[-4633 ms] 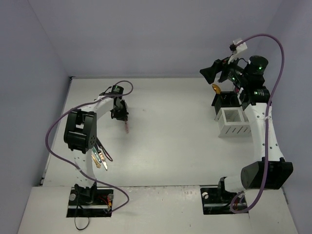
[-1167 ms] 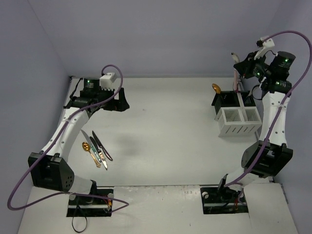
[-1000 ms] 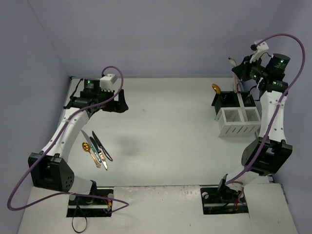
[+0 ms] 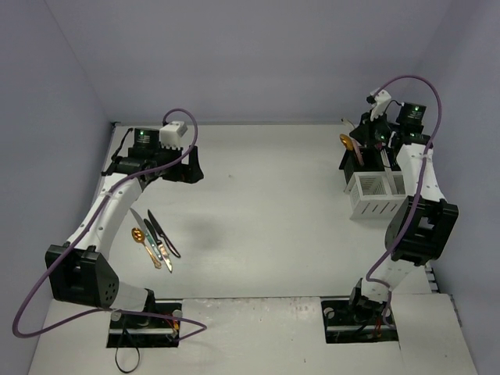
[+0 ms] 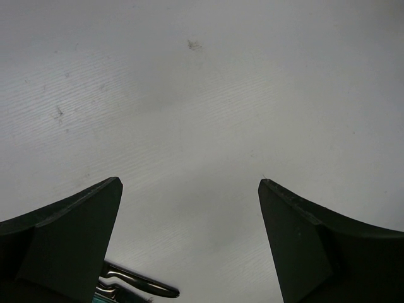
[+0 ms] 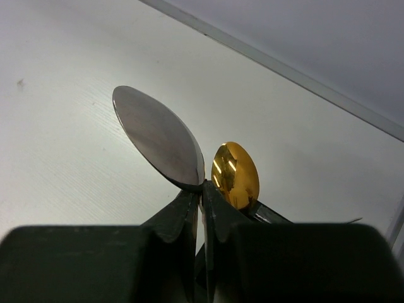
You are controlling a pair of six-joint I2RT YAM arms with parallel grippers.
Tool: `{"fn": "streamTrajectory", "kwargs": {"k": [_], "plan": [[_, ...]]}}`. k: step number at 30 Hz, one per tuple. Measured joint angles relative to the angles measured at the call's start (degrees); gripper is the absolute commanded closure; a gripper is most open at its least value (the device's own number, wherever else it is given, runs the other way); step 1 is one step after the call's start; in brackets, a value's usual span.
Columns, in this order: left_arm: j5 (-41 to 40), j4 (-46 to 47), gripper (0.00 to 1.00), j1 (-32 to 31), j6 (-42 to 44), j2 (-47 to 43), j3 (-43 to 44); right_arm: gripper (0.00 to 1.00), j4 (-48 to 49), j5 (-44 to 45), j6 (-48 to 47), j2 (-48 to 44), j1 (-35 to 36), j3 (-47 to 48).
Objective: Sort the eating utensils into containers
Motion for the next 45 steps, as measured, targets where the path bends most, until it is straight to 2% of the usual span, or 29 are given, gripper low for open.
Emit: {"fn": "streamTrajectory", "kwargs": {"k": [4, 8, 10, 16, 23, 26, 28, 33, 37, 45], "plan": [[-0.1, -0.2, 0.12, 1.3, 0.0, 0.0, 0.0, 0.66, 0.4, -0.6, -1.8, 0.0, -1.3, -0.9], [-1.5, -1.0, 0.12, 3.5, -0.8, 0.0, 0.0, 0.57, 0.6, -0.9, -2.5, 0.0, -2.4, -1.0], [-3.5, -1.6, 0.14, 4.8, -2.8, -0.1, -0.3, 0.55, 0.6, -1.0, -2.1, -0.4, -2.8, -1.0], [-13.3, -4.9, 0.28, 6.7, -10.6, -3.3, -7.3, 0.53, 0.6, -1.5, 1.8, -4.5, -2.4, -0.9], [-20.0, -7.3, 0.46, 8.8, -16.4, -10.6, -19.7, 0.51, 0.8, -1.3, 6.2, -14.8, 6.3, -1.2], [-20.2, -7.4, 0.53, 10.3, -17.8, -10.3, -20.8, 0.51, 1.5, -1.4, 6.9, -18.6, 9.7, -2.7], [-19.4, -7.2, 0.54, 10.8, -18.8, -8.8, -20.9, 0.51, 1.7, -1.5, 7.5, -20.3, 10.3, -4.2], [-16.7, -6.4, 0.58, 11.0, -20.7, -1.9, -20.9, 0.5, 1.4, -1.1, 8.2, -20.5, 10.3, -7.9], [-16.6, -6.3, 0.64, 12.0, -21.5, 0.5, -20.9, 0.5, 0.6, -0.8, 8.5, -20.3, 10.3, -8.9], [-17.8, -7.5, 0.72, 22.2, -22.0, 0.5, -21.5, 0.49, 0.6, -0.7, 8.6, -19.8, 10.3, -8.9]]}}
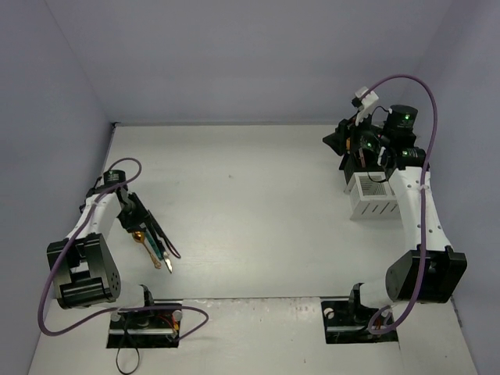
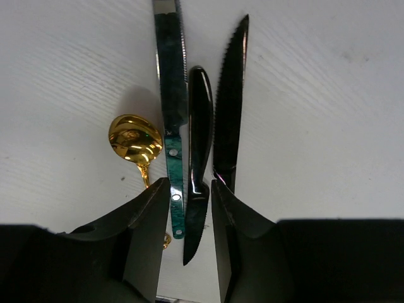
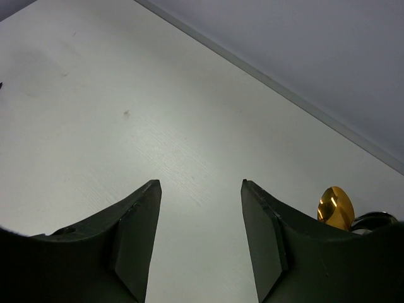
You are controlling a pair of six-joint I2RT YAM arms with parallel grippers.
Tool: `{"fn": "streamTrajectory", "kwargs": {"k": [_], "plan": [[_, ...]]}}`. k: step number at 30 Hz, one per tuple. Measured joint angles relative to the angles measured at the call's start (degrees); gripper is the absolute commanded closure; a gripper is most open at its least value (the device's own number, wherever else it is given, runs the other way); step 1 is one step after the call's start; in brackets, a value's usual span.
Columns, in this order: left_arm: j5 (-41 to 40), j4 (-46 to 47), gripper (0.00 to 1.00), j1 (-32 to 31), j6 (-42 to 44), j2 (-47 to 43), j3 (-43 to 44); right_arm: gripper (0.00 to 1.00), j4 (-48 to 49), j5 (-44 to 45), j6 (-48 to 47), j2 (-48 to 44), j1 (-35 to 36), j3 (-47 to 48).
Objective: Sort the eating utensils into containers
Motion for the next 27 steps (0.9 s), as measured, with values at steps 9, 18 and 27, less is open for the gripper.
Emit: {"fn": "streamTrajectory", "kwargs": {"k": [9, 18, 27], "plan": [[-1.1, -2.5, 0.73, 2.5, -0.6, -0.1, -0.9, 0.49, 0.0, 0.4, -0.2, 0.5, 0.0, 0.0], [-3.3, -6.0, 0.75, 2.7, -0.6, 0.3, -1.2, 0.48, 0.0, 0.9, -0.3, 1.3, 0.0, 0.0], [-4.3, -6.4, 0.77, 2.7, -0.6, 7.0, -1.2, 0.48, 0.0, 1.7, -0.2, 3.9, 0.0, 1.0]]}}
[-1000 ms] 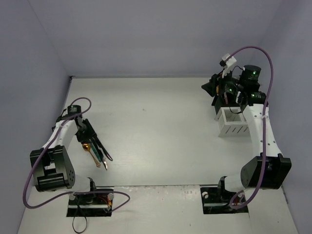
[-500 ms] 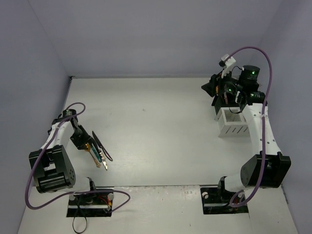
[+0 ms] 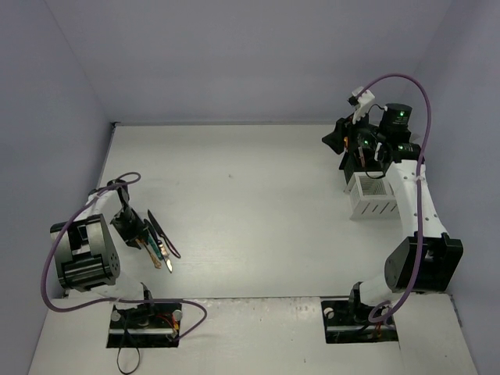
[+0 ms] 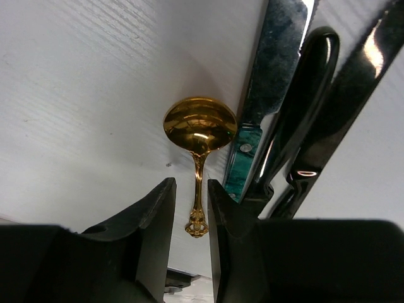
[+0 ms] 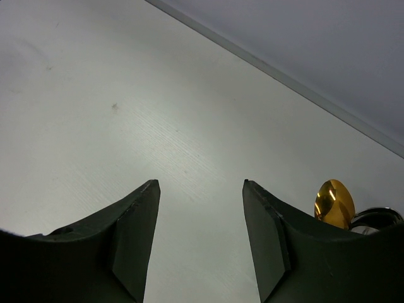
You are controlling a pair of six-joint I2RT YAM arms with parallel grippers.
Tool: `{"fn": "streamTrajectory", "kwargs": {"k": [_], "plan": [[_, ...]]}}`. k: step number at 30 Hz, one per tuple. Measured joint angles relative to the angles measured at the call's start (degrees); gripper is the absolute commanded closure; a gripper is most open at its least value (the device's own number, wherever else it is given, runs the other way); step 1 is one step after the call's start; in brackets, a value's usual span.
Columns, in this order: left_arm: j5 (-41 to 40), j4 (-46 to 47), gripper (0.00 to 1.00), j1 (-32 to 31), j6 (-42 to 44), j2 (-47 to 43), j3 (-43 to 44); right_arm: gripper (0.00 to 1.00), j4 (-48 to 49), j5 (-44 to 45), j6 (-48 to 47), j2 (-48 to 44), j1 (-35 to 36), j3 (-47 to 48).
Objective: Sort the eating utensils into containers
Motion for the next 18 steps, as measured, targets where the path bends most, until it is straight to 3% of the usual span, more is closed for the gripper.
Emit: {"fn": "streamTrajectory", "kwargs": {"k": [15, 18], "plan": [[-2.2, -0.2, 0.78, 0.0, 0.0, 4.5, 1.0, 0.48, -0.1, 0.2, 0.0, 0.9, -0.2, 2.3], [-2.6, -0.3, 0.95, 0.0, 0.0, 5.4, 1.8, 0.48, 0.0, 0.2, 0.0, 0.9, -0.4, 2.9]]}}
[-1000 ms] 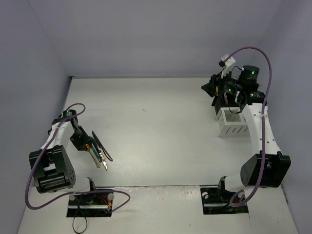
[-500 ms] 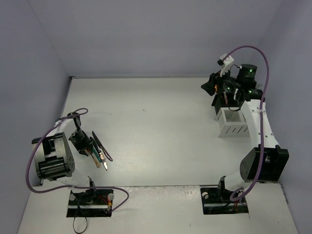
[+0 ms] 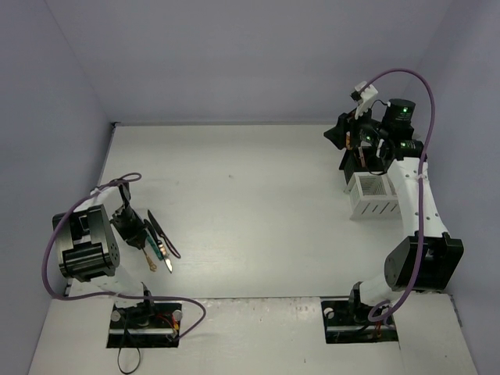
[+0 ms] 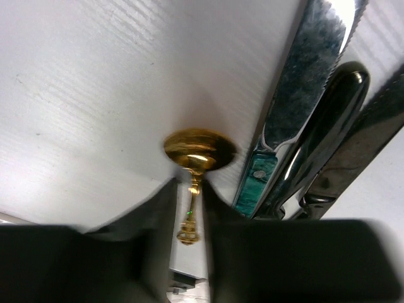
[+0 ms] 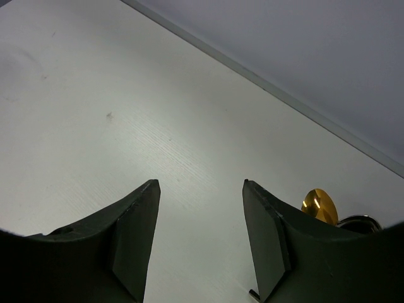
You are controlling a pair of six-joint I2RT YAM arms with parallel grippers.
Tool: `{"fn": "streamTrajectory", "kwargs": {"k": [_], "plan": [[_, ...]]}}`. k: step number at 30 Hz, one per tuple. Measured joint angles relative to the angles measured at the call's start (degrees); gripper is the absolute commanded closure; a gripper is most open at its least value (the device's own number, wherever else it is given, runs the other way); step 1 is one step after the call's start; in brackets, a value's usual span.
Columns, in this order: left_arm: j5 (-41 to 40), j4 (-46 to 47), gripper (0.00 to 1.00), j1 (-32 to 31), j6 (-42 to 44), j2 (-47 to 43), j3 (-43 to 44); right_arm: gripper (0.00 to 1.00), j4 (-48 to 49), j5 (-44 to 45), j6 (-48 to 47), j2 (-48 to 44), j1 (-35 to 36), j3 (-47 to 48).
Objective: Sort the eating utensils into containers
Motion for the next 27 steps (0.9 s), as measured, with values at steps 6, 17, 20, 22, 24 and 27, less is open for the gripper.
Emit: {"fn": "streamTrajectory", "kwargs": {"k": [6, 17, 20, 22, 24, 27], "plan": [[-0.2, -0.3, 1.0, 0.4, 0.4, 0.9, 1.1, 0.48, 0.0, 0.0, 0.0, 0.0, -0.3, 0.3], [8.3, 0.2, 1.0, 2.5, 7.1, -5.1, 15.0, 0.44, -0.3, -1.0, 4.5, 0.0, 0.4, 1.3], [14.8, 2.6, 1.0, -1.8, 10.0, -9.1, 22.7, 0.36, -0.2, -1.3, 9.1, 0.0, 1.4, 3.0], [19.6, 6.3, 1.0, -6.3, 11.4, -11.7, 25.4, 0.26, 0.1, -1.8, 13.0, 0.4, 2.6, 4.2], [25.2, 11.7, 1.0, -11.0, 11.9, -14.6, 25.3, 0.18, 0.5, -2.0, 16.7, 1.0, 4.3, 5.3], [32.6, 21.6, 1.0, -17.9, 10.2, -18.2, 20.6, 0.08, 1.1, -1.1, 22.3, 2.9, 9.0, 6.8]]}}
